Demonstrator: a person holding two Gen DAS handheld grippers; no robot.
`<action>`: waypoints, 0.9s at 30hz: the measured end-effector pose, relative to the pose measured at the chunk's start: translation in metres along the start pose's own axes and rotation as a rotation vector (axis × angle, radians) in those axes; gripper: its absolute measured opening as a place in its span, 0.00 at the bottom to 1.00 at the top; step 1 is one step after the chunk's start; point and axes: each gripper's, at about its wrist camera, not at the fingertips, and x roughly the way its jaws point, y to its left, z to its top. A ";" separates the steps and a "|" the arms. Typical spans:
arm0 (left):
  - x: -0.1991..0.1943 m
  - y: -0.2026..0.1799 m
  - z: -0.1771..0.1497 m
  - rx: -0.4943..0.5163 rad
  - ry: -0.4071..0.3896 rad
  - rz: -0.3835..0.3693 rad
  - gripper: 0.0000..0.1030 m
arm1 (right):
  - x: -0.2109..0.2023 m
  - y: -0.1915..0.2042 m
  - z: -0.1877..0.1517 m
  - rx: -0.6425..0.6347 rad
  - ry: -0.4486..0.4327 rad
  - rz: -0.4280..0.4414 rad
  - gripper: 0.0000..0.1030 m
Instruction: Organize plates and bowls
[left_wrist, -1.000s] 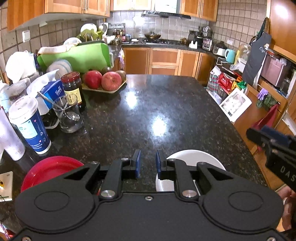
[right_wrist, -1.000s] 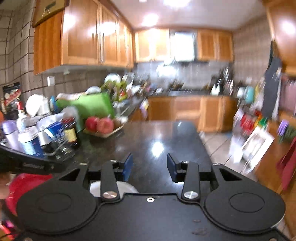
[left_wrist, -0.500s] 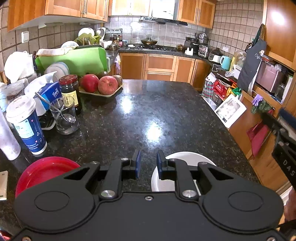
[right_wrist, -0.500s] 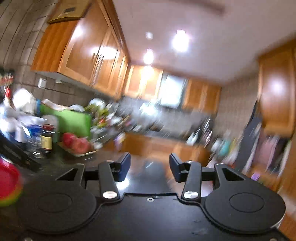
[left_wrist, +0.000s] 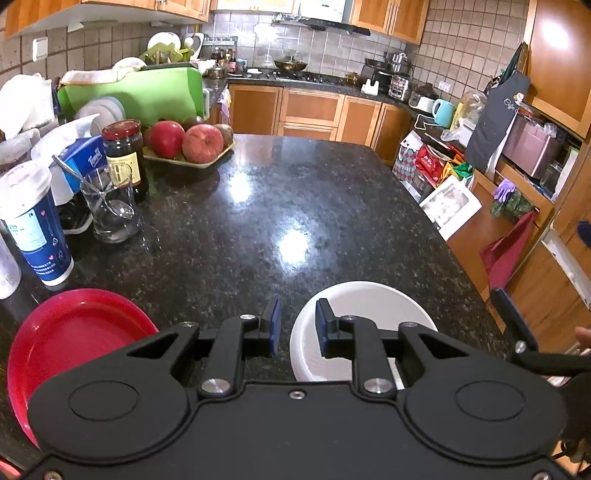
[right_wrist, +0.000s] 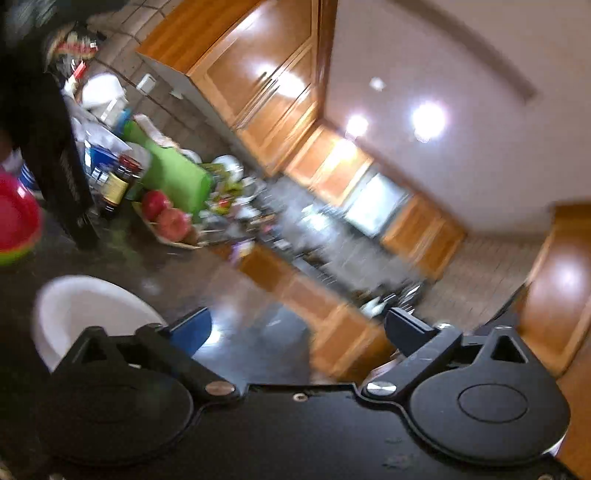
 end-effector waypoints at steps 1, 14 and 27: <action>0.000 0.000 -0.001 -0.003 0.000 0.000 0.29 | 0.004 -0.005 0.003 0.025 0.026 0.049 0.93; -0.003 0.011 -0.002 -0.060 0.010 0.006 0.29 | 0.083 -0.069 -0.004 0.728 0.480 0.617 0.57; 0.004 0.018 0.004 -0.070 0.085 -0.083 0.29 | 0.098 -0.059 0.001 0.715 0.489 0.646 0.35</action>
